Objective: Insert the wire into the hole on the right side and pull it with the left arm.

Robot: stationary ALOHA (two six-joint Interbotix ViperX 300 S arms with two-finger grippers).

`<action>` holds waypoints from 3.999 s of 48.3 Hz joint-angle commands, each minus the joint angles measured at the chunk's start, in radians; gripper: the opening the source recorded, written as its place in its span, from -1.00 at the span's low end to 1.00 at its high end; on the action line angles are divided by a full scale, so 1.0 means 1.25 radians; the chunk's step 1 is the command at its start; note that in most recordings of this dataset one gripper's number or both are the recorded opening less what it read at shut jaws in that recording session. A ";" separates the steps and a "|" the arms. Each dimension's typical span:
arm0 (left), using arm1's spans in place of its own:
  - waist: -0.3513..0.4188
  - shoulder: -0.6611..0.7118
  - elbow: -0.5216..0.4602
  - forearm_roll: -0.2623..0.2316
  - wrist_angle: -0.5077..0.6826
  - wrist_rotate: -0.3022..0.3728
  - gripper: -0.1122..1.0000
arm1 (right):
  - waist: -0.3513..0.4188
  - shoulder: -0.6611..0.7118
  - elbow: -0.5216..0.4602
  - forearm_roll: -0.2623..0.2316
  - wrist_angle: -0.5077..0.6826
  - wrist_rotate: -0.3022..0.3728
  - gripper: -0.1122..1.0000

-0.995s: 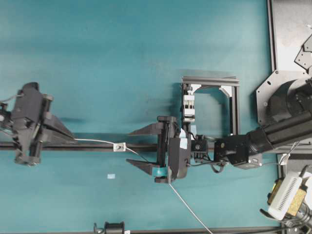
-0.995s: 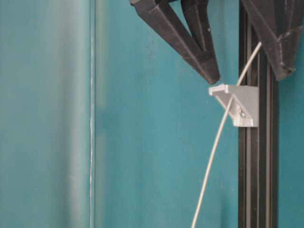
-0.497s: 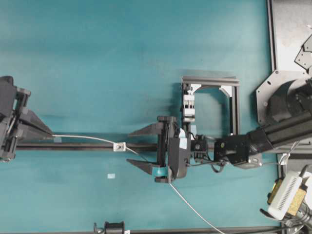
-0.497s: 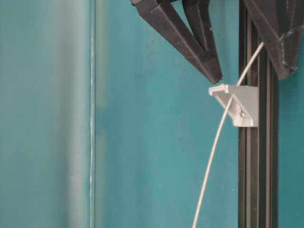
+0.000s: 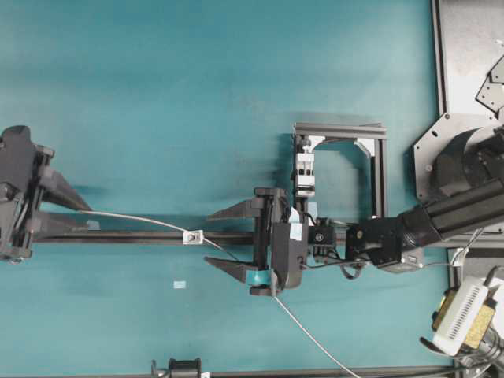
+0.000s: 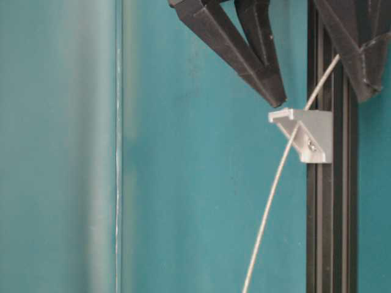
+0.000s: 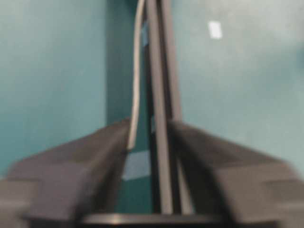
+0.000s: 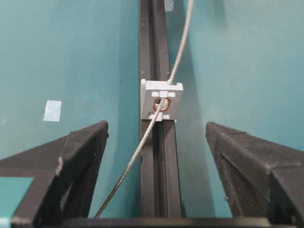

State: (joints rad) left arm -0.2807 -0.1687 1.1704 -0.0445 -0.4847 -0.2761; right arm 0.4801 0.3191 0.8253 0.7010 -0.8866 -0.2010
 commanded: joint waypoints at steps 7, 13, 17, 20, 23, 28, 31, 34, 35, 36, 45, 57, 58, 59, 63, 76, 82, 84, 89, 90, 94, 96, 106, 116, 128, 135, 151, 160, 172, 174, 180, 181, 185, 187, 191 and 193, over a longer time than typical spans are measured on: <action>0.001 -0.005 -0.010 0.001 -0.004 0.004 0.00 | 0.000 -0.015 -0.009 -0.001 -0.004 0.000 0.81; 0.004 -0.006 -0.010 0.001 -0.004 0.004 0.63 | 0.000 -0.016 -0.007 -0.001 -0.004 0.001 0.81; 0.013 -0.006 -0.010 0.001 -0.004 0.006 0.67 | 0.000 -0.023 -0.002 -0.002 -0.004 0.001 0.81; 0.022 -0.006 -0.011 0.001 -0.004 0.009 0.67 | 0.000 -0.034 0.004 -0.002 -0.004 -0.001 0.81; 0.031 -0.007 -0.012 0.002 -0.004 0.011 0.67 | 0.000 -0.048 0.011 -0.002 -0.002 -0.002 0.81; 0.039 -0.011 -0.013 0.002 -0.004 0.022 0.67 | 0.000 -0.071 0.025 -0.001 -0.004 -0.002 0.81; 0.045 -0.015 -0.015 0.002 -0.004 0.036 0.67 | 0.000 -0.082 0.036 -0.002 -0.006 -0.002 0.81; 0.052 -0.020 -0.015 0.002 -0.004 0.049 0.67 | -0.001 -0.091 0.043 -0.001 -0.007 -0.002 0.80; 0.054 -0.021 -0.015 0.001 -0.004 0.053 0.67 | -0.002 -0.094 0.045 -0.001 -0.007 -0.002 0.80; 0.055 -0.025 -0.013 0.001 -0.005 0.055 0.67 | -0.004 -0.097 0.048 -0.001 -0.007 -0.004 0.80; 0.086 -0.043 -0.015 0.002 -0.007 0.087 0.66 | -0.016 -0.123 0.063 -0.002 -0.007 -0.021 0.81; 0.124 -0.044 -0.028 0.001 -0.007 0.124 0.66 | -0.047 -0.157 0.079 -0.002 -0.002 -0.063 0.81; 0.128 -0.044 -0.029 0.001 -0.009 0.124 0.66 | -0.049 -0.158 0.080 -0.002 -0.002 -0.065 0.81; 0.131 -0.044 -0.029 0.002 -0.009 0.125 0.66 | -0.052 -0.162 0.081 -0.002 -0.002 -0.067 0.81; 0.147 -0.044 -0.029 0.002 -0.016 0.126 0.66 | -0.064 -0.172 0.091 -0.002 -0.001 -0.074 0.80; 0.171 -0.044 -0.027 0.001 -0.038 0.128 0.66 | -0.096 -0.199 0.119 -0.002 -0.002 -0.076 0.80; 0.171 -0.044 -0.028 0.001 -0.038 0.128 0.66 | -0.104 -0.206 0.125 -0.002 -0.001 -0.077 0.80; 0.171 -0.044 -0.028 0.002 -0.038 0.128 0.66 | -0.107 -0.207 0.125 -0.002 -0.002 -0.077 0.80; 0.174 -0.044 -0.029 0.002 -0.038 0.128 0.66 | -0.113 -0.209 0.125 -0.001 -0.001 -0.077 0.80; 0.174 -0.044 -0.029 0.001 -0.038 0.128 0.66 | -0.114 -0.209 0.125 -0.002 -0.002 -0.079 0.80; 0.175 -0.044 -0.028 0.001 -0.039 0.128 0.66 | -0.118 -0.209 0.126 -0.002 -0.002 -0.079 0.80; 0.175 -0.044 -0.028 0.002 -0.039 0.128 0.66 | -0.118 -0.209 0.125 -0.002 -0.002 -0.077 0.80; 0.177 -0.044 -0.027 0.002 -0.038 0.129 0.65 | -0.120 -0.209 0.125 -0.001 -0.001 -0.076 0.80; 0.180 -0.044 -0.026 0.002 -0.039 0.129 0.65 | -0.120 -0.209 0.126 -0.001 -0.002 -0.074 0.80; 0.188 -0.044 -0.029 0.001 -0.038 0.129 0.65 | -0.120 -0.209 0.126 -0.002 -0.001 -0.072 0.80; 0.188 -0.044 -0.029 0.002 -0.039 0.129 0.65 | -0.120 -0.209 0.124 -0.002 -0.001 -0.071 0.80; 0.189 -0.045 -0.031 0.001 -0.039 0.129 0.65 | -0.120 -0.209 0.119 -0.001 -0.002 -0.071 0.80; 0.188 -0.045 -0.031 0.002 -0.038 0.129 0.65 | -0.120 -0.209 0.115 -0.001 -0.001 -0.071 0.80; 0.188 -0.080 -0.028 0.002 -0.038 0.128 0.65 | -0.120 -0.228 0.119 -0.001 -0.001 -0.071 0.80; 0.188 -0.087 -0.027 0.002 -0.037 0.128 0.65 | -0.120 -0.231 0.120 -0.002 -0.001 -0.071 0.80; 0.188 -0.108 -0.022 0.001 -0.034 0.128 0.65 | -0.120 -0.237 0.118 -0.002 0.010 -0.071 0.80; 0.188 -0.109 -0.022 0.001 -0.034 0.128 0.65 | -0.120 -0.237 0.117 -0.001 0.011 -0.071 0.80; 0.188 -0.112 -0.021 0.002 -0.033 0.128 0.65 | -0.120 -0.238 0.115 -0.002 0.016 -0.071 0.80; 0.188 -0.112 -0.021 0.002 -0.033 0.128 0.65 | -0.120 -0.237 0.114 -0.001 0.017 -0.071 0.80; 0.188 -0.112 -0.021 0.002 -0.033 0.126 0.65 | -0.120 -0.238 0.115 -0.002 0.018 -0.071 0.80; 0.188 -0.110 -0.021 0.001 -0.033 0.126 0.65 | -0.120 -0.238 0.114 -0.001 0.018 -0.070 0.80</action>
State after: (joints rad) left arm -0.0506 -0.2945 1.1505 -0.0445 -0.5216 -0.1166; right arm 0.3313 0.0460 0.9833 0.7010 -0.8606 -0.2915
